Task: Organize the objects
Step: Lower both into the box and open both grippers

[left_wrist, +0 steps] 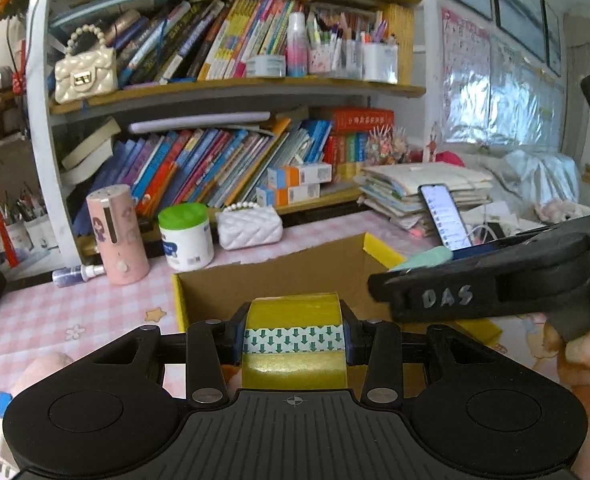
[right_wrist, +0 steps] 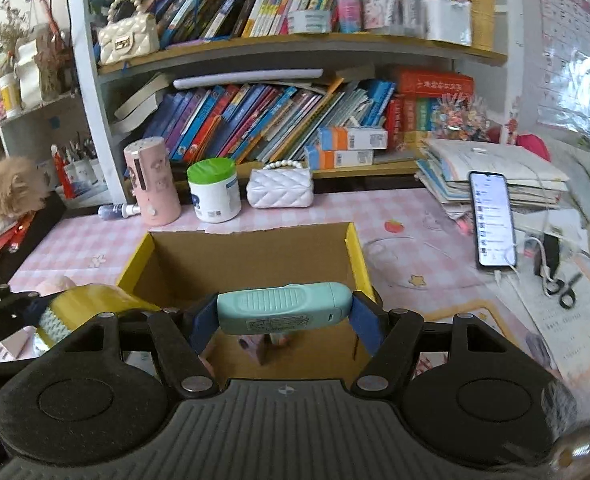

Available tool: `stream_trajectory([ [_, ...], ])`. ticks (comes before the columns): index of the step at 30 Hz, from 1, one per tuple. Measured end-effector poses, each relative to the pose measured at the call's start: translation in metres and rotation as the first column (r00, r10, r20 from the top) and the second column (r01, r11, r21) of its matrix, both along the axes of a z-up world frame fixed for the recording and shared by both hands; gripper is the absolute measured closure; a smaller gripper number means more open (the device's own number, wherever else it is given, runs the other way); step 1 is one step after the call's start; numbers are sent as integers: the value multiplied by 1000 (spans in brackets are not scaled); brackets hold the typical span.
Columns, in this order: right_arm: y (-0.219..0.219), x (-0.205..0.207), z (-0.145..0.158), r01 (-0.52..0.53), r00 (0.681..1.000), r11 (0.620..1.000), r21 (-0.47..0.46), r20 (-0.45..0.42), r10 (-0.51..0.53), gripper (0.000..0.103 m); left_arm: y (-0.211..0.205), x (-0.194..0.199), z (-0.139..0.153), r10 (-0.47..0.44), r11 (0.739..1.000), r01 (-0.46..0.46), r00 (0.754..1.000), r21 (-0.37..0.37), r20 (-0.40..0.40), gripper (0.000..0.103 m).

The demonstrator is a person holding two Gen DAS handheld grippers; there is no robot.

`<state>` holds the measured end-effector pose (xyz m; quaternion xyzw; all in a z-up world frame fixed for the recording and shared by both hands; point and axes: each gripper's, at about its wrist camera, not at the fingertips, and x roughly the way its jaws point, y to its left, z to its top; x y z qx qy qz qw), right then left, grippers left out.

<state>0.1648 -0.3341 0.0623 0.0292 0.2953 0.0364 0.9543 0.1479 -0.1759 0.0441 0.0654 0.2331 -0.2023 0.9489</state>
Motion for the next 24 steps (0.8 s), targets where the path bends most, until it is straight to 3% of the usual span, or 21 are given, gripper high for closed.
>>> stream_trajectory([
  [12,6,52,-34,-106,990,993,-56,-104,99,36,-12,36,-40,53,995,-38,987,94,-155,63],
  [24,17,87,-66,-233,949,969,-87,-237,207,36,-23,36,-55,45,990,-23,986,138,-163,60],
])
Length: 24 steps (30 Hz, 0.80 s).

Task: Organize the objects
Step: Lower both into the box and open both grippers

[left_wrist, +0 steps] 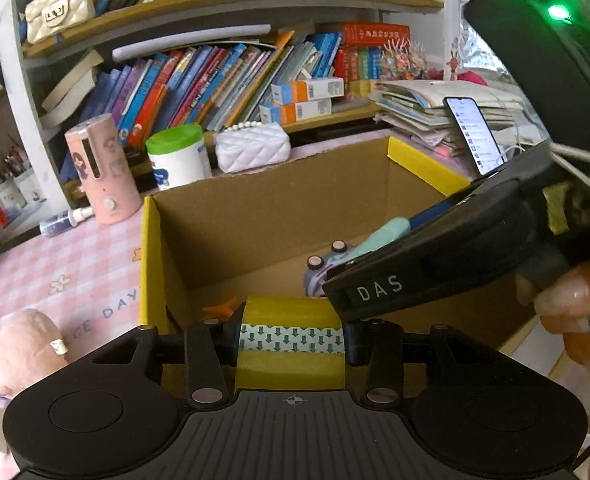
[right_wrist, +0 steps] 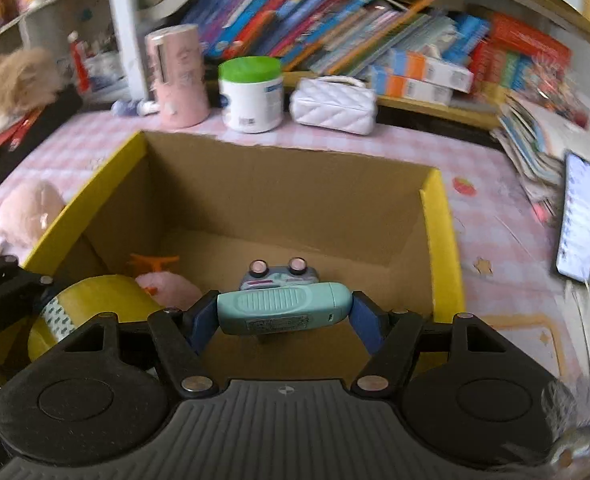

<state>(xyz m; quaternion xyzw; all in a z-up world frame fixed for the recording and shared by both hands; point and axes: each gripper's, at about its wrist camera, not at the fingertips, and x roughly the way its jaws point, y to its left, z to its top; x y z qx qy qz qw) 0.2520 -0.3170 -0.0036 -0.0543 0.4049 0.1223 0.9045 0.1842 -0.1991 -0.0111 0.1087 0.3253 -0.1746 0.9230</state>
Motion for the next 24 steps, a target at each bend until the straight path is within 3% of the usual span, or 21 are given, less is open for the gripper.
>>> stream_trajectory([
  [4,-3,11,-2,-17,997,999,35,-76,20,36,-1,1,1,7,1000,-7,1000,8,0,56],
  [10,-3,13,-4,-27,993,999,40,-117,32,35,3,1,1,44,999,-44,999,0,-2,39],
  [11,-3,12,-3,-30,993,999,41,-115,34,35,4,0,2,46,999,-46,999,-6,2,30],
  [16,-6,6,1,-29,997,997,72,-67,34,31,4,-9,11,33,999,-33,999,-22,37,18],
  [21,-8,-8,10,-14,1000,994,108,-25,16,30,2,-25,27,5,999,-2,996,-39,93,15],
  [24,-10,-20,18,6,1000,992,127,13,-8,23,4,-37,35,6,999,0,993,-49,121,14],
])
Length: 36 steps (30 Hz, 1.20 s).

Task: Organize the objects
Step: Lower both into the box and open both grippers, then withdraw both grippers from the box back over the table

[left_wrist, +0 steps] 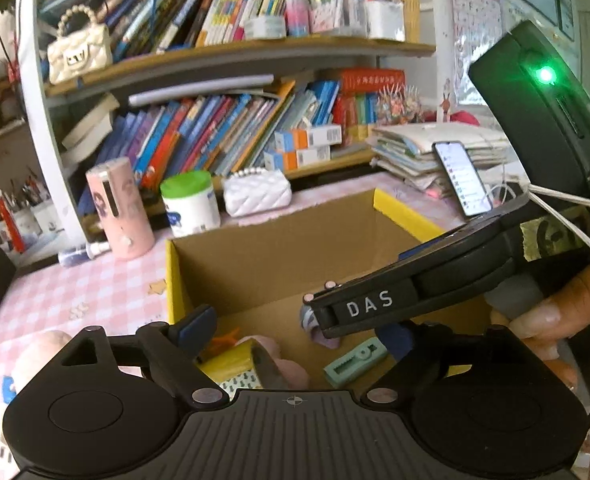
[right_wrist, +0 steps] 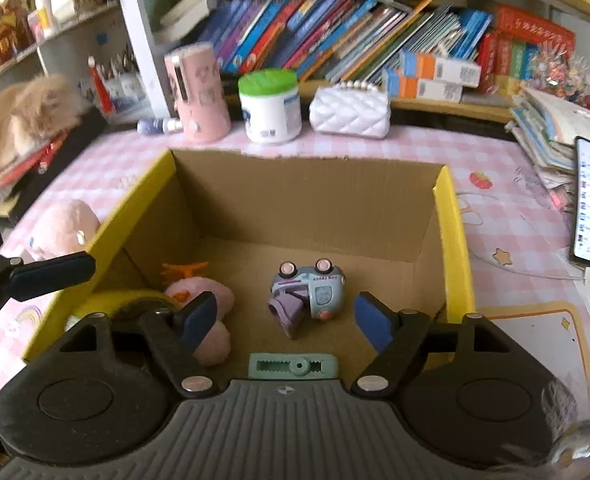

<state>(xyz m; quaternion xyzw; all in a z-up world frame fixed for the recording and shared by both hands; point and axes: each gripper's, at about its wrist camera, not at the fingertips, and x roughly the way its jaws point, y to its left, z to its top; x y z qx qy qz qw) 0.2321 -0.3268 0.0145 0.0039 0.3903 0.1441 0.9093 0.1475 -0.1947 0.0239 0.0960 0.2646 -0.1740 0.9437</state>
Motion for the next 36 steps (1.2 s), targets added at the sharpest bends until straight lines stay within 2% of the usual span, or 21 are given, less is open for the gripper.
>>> stream_trajectory([
  [9,-13,-48,26,150,981,988,42,117,-154,23,20,-36,18,18,997,-13,998,-81,55,10],
  [16,-19,-89,32,277,944,960,44,173,-280,23,40,-56,15,54,991,-49,998,-124,37,9],
  [19,-16,-107,27,335,924,942,32,183,-335,22,49,-63,11,85,989,-82,996,-119,20,9],
  [22,-6,-123,17,378,911,926,-6,180,-371,21,59,-68,5,141,986,-141,990,-91,-5,9],
  [27,13,-144,-3,391,915,916,-95,146,-376,20,80,-81,-9,211,972,-218,974,-86,-85,9],
  [36,43,-179,-26,366,931,919,-147,55,-362,17,103,-106,-25,218,971,-231,960,-61,-173,9],
])
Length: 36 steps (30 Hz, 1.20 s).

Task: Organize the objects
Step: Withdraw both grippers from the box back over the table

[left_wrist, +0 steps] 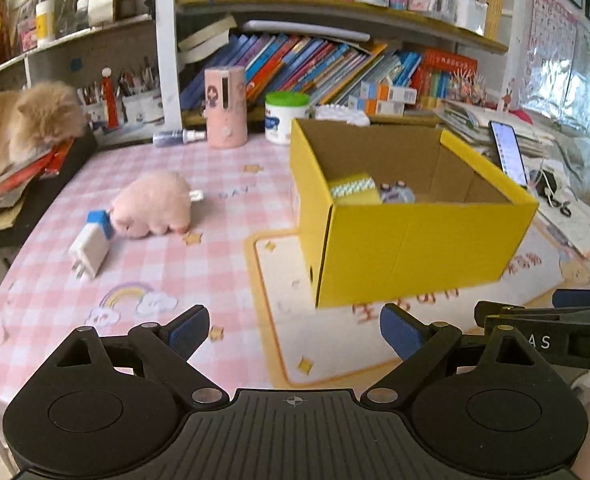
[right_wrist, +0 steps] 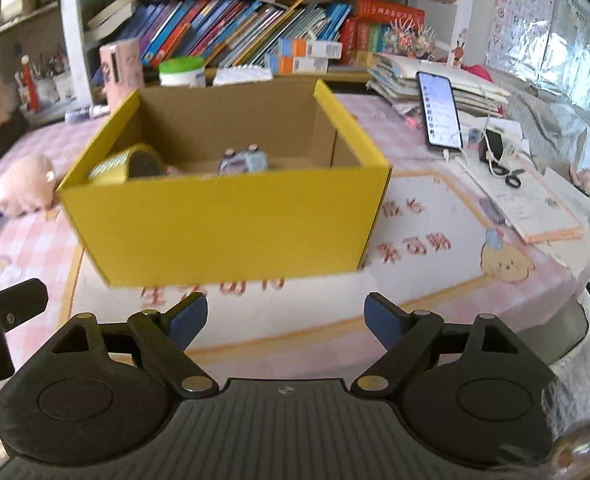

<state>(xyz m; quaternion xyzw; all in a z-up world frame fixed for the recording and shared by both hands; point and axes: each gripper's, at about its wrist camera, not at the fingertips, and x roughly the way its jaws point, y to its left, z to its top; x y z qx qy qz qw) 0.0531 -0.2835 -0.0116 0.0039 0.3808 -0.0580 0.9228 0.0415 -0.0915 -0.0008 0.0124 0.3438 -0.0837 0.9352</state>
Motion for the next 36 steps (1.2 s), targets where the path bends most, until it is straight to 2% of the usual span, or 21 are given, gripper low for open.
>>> stream_trajectory([
  [19,56,-53,-20,-57,993,998,-4,-104,57,11,43,-42,-14,-22,999,24,997,33,-69,9],
  [36,113,-65,-25,-167,976,986,21,-137,168,11,97,-66,-14,65,997,-61,995,46,-74,9],
])
